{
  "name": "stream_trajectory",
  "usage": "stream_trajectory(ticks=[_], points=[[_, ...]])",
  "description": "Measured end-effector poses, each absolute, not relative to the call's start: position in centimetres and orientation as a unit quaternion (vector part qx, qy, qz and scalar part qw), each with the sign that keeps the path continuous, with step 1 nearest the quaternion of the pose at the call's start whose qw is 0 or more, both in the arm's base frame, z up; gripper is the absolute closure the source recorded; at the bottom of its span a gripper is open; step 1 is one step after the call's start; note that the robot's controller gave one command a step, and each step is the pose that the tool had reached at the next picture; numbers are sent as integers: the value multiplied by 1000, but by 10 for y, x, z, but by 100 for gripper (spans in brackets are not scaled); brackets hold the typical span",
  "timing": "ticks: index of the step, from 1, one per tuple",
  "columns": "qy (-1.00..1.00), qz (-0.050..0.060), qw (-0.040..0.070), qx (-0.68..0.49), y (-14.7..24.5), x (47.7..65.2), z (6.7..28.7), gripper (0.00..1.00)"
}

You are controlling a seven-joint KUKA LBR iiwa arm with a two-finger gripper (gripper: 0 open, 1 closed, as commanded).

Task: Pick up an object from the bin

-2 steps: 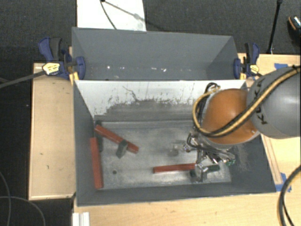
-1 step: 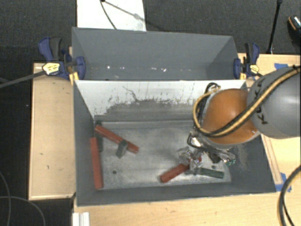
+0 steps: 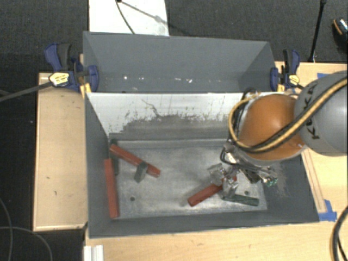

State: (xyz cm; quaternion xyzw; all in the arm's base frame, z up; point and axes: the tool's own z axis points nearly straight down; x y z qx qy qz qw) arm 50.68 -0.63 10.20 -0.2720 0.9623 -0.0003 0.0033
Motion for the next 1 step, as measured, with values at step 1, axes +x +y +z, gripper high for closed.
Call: stream_trajectory(ticks=[1], points=[[963, 0, 4, -270, -6, 508, 123, 100]])
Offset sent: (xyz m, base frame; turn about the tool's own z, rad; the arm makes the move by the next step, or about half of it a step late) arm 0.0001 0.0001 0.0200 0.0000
